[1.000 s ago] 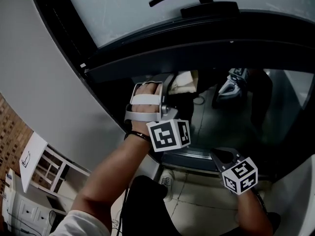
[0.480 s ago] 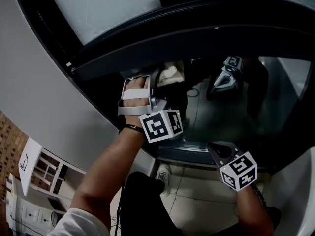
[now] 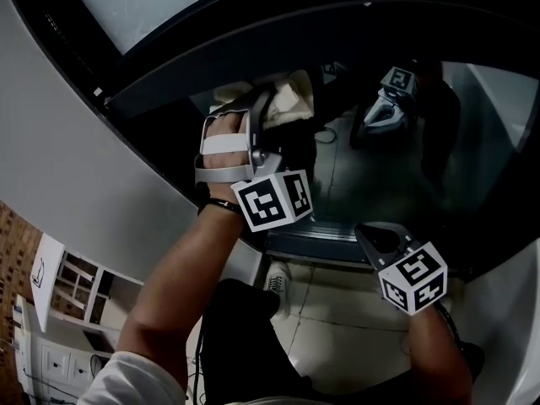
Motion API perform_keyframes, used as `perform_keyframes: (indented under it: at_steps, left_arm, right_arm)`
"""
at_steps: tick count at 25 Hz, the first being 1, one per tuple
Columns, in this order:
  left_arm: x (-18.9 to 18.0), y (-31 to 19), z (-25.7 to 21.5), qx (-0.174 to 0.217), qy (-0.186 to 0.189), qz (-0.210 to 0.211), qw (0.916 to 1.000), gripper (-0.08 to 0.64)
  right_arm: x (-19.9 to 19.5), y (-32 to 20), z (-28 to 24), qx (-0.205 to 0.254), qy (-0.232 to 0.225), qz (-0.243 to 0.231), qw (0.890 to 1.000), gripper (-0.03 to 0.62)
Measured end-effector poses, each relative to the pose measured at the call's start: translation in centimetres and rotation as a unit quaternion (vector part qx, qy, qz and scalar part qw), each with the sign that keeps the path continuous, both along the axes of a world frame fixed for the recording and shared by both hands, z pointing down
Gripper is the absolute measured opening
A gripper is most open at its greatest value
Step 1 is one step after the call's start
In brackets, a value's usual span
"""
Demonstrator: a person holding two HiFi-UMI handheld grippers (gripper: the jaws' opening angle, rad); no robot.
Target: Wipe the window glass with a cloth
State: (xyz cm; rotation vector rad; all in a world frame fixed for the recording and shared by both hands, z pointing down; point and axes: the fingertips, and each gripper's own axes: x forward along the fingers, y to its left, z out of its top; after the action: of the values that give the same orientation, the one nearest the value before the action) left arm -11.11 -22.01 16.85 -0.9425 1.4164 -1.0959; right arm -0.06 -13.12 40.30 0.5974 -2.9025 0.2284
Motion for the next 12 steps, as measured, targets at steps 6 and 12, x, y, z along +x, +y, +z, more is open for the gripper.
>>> perform_keyframes:
  at_steps: [6,12]
  left_arm:
    - [-0.2,-0.1,0.6,0.001,0.006,0.005,1.0,0.107]
    - [-0.2,-0.4,2.7,-0.01,0.013,0.008,0.9998,0.107]
  right_arm:
    - [0.0,-0.2,-0.1,-0.005,0.007,0.001,1.0,0.0]
    - [-0.1,-0.6,0.1,-0.007,0.009,0.004,1.0,0.0]
